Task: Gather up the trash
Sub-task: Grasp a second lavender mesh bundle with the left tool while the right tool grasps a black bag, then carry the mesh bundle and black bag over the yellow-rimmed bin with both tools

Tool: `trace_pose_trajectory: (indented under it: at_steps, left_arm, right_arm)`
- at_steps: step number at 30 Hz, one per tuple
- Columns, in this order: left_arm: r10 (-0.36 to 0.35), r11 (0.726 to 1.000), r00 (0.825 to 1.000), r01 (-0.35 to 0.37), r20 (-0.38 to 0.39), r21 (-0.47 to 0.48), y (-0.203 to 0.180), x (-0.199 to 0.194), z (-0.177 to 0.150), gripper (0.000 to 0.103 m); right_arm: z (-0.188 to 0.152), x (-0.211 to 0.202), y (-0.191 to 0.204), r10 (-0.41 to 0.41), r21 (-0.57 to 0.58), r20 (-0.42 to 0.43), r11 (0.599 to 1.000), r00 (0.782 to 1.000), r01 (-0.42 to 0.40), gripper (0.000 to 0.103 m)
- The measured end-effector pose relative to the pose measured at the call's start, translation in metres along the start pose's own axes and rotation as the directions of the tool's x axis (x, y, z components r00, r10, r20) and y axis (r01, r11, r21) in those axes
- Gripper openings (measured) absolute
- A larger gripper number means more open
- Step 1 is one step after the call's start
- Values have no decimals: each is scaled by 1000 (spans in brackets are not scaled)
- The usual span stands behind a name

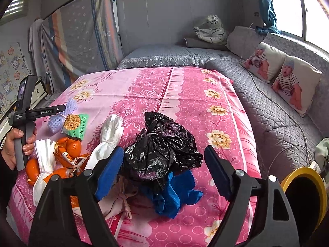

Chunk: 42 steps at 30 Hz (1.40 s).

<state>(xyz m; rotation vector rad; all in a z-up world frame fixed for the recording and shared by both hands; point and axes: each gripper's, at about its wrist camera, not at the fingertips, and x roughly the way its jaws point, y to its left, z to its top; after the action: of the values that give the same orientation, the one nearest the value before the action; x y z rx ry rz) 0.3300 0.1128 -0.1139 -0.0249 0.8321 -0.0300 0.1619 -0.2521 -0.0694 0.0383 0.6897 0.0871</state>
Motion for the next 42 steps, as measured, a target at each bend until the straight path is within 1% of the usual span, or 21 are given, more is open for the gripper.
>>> trace_pose_trajectory:
  at_steps: [2,6,8,10,11,12,13,14,15,17,18,19,20,23,26,29,34,35,36,42]
  left_arm:
    - [-2,1000,1000,2,-14,2,-1,7,1,90]
    - [13,999,1000,-13,-17,30,-7,14,2,90]
    - [20,999,1000,-19,-21,30,-7,18,3,87]
    - [11,999,999,-10,-35,32,-8,22,3,78]
    - [11,999,999,-10,-41,38,-9,24,2,75]
    - [15,999,999,-13,-48,44,-10,26,2,68]
    - [14,999,998,-12,-57,50,-10,29,0,61]
    - [13,999,998,-10,-68,54,-11,32,0,58]
    - [17,998,997,-13,-76,56,-11,34,-1,51]
    - [26,998,997,-22,-75,56,-10,35,-2,45]
    - [22,998,997,-19,-75,52,-9,35,-1,41]
    - [20,999,997,-17,-75,48,-8,34,-1,37]
    - [19,999,997,-15,-75,43,-7,34,-1,36]
    - [13,999,997,-10,-70,33,-5,29,0,34]
    - [2,1000,999,-1,-50,19,-2,19,3,33]
    - [-12,1000,1000,12,-24,0,1,6,7,33]
    - [-18,1000,999,18,26,-10,3,-20,12,33]
    - [-21,1000,999,22,35,-14,4,-26,13,33]
    - [-24,1000,999,25,43,-17,4,-31,14,33]
    - [-29,999,995,31,92,-22,0,-64,14,33]
  right_arm:
    - [-1,4,2,-5,-10,-7,1000,1000,5,77]
    - [-1,14,-1,-3,4,-29,1000,1000,3,76]
    - [-2,18,-2,-4,9,-40,1000,999,4,76]
    - [-2,20,-3,-4,11,-44,1000,999,5,75]
    - [-2,21,-4,-2,14,-48,1000,999,2,73]
    - [-3,23,-5,4,20,-54,1000,999,-3,71]
    - [-3,25,-6,9,23,-60,1000,998,-8,68]
    - [-3,27,-6,13,23,-66,1000,998,-12,63]
    - [-4,31,-6,31,28,-81,999,996,-28,60]
    - [-4,32,-7,45,35,-91,999,995,-42,48]
    - [-5,34,-7,60,43,-98,998,993,-56,45]
    - [-5,35,-8,73,51,-105,996,992,-68,38]
    - [-6,35,-8,84,58,-108,995,991,-78,32]
    - [-5,31,-8,94,56,-94,994,991,-89,22]
    - [-3,24,-8,109,49,-85,993,990,-105,16]
    - [-2,15,-9,119,55,-71,992,990,-115,14]
    - [3,-15,-13,129,60,0,990,992,-129,13]
    - [6,-27,-15,127,63,24,990,992,-129,13]
    - [6,-27,-15,127,63,24,990,992,-129,13]
    - [8,-59,-21,107,65,88,991,990,-113,13]
